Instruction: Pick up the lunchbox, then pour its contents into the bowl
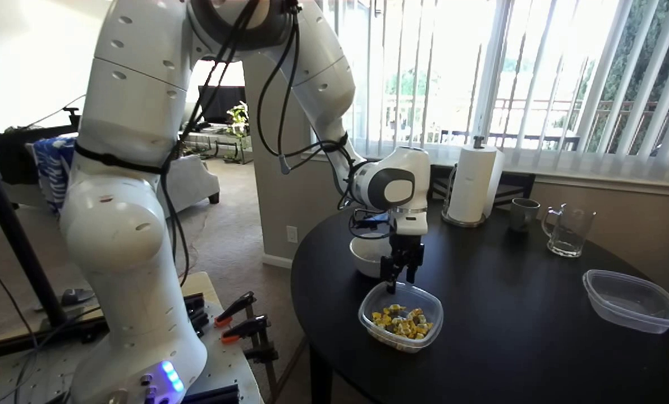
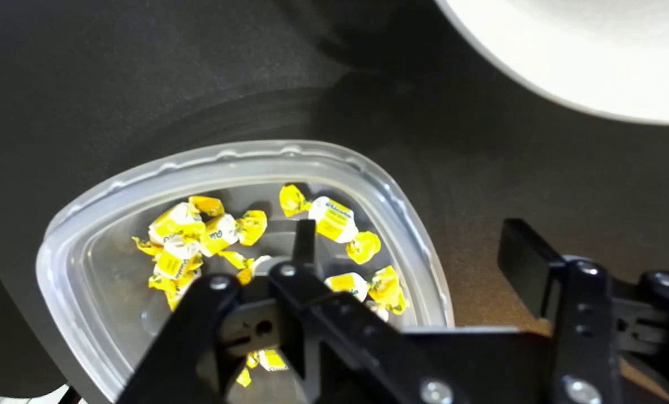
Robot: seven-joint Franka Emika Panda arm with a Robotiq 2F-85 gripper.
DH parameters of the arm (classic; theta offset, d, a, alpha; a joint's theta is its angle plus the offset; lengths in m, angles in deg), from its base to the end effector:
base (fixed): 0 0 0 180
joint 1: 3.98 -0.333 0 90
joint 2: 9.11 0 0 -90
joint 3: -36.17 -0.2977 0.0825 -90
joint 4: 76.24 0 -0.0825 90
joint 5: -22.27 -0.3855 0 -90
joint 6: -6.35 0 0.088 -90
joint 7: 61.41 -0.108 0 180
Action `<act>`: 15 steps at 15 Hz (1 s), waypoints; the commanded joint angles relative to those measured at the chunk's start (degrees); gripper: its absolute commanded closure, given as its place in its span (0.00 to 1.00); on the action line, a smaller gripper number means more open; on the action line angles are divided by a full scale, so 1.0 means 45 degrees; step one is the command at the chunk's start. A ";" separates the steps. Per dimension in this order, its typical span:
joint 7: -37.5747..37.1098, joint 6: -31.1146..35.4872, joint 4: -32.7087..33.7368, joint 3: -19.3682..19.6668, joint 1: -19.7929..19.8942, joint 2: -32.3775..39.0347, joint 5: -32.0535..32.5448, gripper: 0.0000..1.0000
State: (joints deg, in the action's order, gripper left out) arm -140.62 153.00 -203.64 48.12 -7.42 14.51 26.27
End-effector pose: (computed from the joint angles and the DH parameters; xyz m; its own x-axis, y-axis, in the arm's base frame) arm 0.5283 -0.0829 0.1658 0.1176 -0.9879 0.1010 -0.9896 -0.1082 0.0944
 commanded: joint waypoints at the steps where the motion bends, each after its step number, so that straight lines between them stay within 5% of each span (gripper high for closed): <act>1: -0.0366 -0.0156 0.0236 0.0198 -0.0195 0.0115 0.0202 0.46; 9: -0.0093 -0.0036 0.0293 -0.0066 -0.0019 0.0266 -0.0219 0.98; 15: 0.0014 0.0420 -0.0272 -0.0404 0.0030 -0.0795 -0.0899 0.97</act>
State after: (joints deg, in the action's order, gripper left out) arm -140.61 153.41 -202.74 47.14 -7.44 14.68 24.17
